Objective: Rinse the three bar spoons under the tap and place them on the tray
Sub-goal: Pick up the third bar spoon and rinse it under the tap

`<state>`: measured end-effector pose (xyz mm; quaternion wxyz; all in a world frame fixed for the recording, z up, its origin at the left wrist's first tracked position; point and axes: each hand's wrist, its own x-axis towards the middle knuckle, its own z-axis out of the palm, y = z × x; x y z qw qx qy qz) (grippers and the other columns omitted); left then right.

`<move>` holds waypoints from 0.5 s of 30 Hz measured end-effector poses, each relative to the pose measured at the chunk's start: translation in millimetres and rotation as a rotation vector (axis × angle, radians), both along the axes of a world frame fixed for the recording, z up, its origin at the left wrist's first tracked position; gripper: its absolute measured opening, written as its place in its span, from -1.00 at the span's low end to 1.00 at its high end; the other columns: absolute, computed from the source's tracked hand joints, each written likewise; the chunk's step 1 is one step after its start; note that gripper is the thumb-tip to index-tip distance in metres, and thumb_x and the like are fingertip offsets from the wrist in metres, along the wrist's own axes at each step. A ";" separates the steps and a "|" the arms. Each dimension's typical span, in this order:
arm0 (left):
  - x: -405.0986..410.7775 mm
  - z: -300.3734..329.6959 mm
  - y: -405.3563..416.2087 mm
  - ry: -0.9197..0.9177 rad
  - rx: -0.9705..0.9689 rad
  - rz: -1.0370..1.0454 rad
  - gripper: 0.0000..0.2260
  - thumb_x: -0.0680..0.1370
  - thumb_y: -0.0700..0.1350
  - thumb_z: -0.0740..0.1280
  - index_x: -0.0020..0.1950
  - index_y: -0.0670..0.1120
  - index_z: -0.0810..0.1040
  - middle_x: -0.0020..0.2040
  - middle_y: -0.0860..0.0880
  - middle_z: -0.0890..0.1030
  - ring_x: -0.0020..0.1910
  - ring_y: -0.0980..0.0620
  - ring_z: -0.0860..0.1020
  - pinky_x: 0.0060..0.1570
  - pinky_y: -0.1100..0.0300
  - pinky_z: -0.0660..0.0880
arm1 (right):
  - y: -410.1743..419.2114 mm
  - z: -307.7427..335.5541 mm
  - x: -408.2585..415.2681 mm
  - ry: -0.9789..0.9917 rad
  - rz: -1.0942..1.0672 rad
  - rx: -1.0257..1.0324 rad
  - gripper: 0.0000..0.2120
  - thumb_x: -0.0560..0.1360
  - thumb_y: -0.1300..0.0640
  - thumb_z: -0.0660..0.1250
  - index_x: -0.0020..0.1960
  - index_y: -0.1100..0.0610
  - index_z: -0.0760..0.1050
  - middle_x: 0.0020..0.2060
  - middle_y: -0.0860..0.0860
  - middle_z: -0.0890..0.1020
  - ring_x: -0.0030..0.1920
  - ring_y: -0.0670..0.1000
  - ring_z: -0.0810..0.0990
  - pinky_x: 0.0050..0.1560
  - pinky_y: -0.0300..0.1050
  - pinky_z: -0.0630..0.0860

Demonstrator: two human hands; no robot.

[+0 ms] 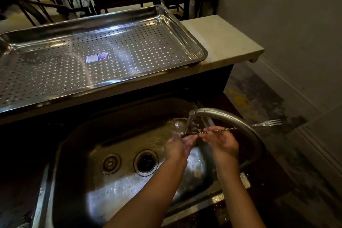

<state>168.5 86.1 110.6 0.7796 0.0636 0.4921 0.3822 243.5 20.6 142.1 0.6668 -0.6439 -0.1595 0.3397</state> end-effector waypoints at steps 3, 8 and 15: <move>-6.6 1.6 2.5 -0.098 0.035 -0.029 -0.83 0.62 -0.14 0.13 -0.02 -0.19 0.46 -0.25 -0.16 0.67 -0.30 0.00 0.67 -0.40 0.26 0.60 | 1.5 -3.3 2.0 0.046 -0.017 -0.001 -0.92 0.45 0.40 0.30 -0.16 0.26 0.51 -0.29 0.08 0.64 -0.38 -0.18 0.66 -0.35 -0.41 0.56; -10.0 4.3 0.6 -0.076 0.186 -0.087 -0.85 0.56 -0.26 0.23 0.06 -0.29 0.54 -0.20 -0.14 0.68 -0.28 0.09 0.68 -0.30 0.35 0.59 | 3.5 -6.5 3.1 0.210 -0.212 0.038 -0.94 0.50 0.31 0.27 -0.15 0.26 0.49 -0.29 0.12 0.65 -0.35 -0.09 0.69 -0.35 -0.36 0.59; -3.7 13.8 -2.3 -0.007 0.211 0.025 -0.87 0.56 -0.25 0.23 -0.07 -0.29 0.53 -0.31 -0.15 0.68 -0.36 0.08 0.68 -0.37 0.35 0.58 | 4.5 -4.6 -7.3 0.292 -0.316 0.102 -0.90 0.52 0.30 0.25 -0.17 0.21 0.47 -0.31 0.11 0.65 -0.37 -0.09 0.69 -0.37 -0.36 0.58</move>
